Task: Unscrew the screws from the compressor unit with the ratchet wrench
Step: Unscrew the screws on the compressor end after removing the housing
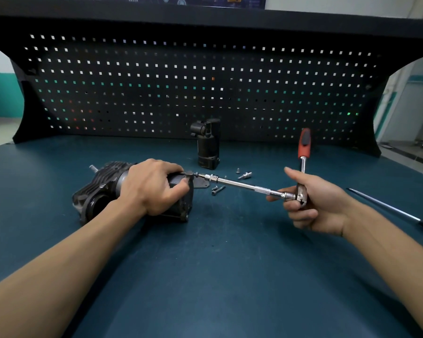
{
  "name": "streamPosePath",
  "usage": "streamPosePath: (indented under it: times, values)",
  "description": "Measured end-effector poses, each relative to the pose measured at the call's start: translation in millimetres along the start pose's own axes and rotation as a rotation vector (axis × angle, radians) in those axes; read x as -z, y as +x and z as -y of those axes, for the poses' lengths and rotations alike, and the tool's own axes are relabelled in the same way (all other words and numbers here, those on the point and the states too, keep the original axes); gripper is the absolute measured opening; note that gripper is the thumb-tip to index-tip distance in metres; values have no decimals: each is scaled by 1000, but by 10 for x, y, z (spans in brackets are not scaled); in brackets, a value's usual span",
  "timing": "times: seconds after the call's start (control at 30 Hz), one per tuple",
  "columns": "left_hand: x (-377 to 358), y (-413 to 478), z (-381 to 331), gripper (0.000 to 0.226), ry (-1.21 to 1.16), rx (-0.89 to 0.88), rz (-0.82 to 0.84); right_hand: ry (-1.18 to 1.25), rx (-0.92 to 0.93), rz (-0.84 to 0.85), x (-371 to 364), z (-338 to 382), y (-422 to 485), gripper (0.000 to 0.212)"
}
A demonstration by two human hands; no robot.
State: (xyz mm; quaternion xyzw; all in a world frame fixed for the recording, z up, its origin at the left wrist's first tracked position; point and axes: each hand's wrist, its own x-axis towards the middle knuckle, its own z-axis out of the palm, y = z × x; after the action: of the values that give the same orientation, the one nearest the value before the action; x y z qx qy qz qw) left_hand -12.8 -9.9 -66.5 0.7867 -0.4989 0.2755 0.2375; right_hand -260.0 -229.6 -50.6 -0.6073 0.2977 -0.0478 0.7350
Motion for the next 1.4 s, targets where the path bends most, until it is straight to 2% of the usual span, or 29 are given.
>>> streamPosePath:
  times: [0.17,0.3,0.37,0.47,0.57,0.63,0.7,0.8,0.97,1.07,1.17,1.23,1.33,1.4]
  values:
    - [-6,11,8,63,0,7,4,138,-65,54,-3,5,3,42]
    - [-17,21,16,62,-7,7,13,132,-8,70,9,7,5,26]
    - [-21,22,23,61,-15,14,19,-36,66,17,-10,-19,-2,28]
    - [-29,24,11,61,-40,27,11,-441,290,-181,9,-73,-24,38]
    - [-25,16,-9,60,-65,33,1,-857,569,-353,68,-90,-4,17]
    - [-17,9,-10,60,-77,40,-4,-992,741,-363,102,-96,27,14]
    - [-15,2,-4,61,-78,43,5,-1078,890,-360,125,-97,52,21]
    - [-19,9,13,65,-79,45,53,-1209,973,-434,155,-63,45,35]
    - [-16,34,25,68,-35,47,123,-1086,960,-376,129,-92,67,27]
    - [-8,34,16,65,-20,35,86,-1064,947,-356,143,-86,68,21]
    - [-1,36,19,63,-11,11,55,-906,871,-297,91,-84,58,21]
    - [-3,35,16,62,-17,2,48,-708,751,-289,18,-81,49,33]
    - [-10,25,9,61,-22,-1,47,-367,430,-305,-46,-63,41,70]
    - [-10,20,10,62,-23,2,46,-244,257,-297,-73,-47,25,71]
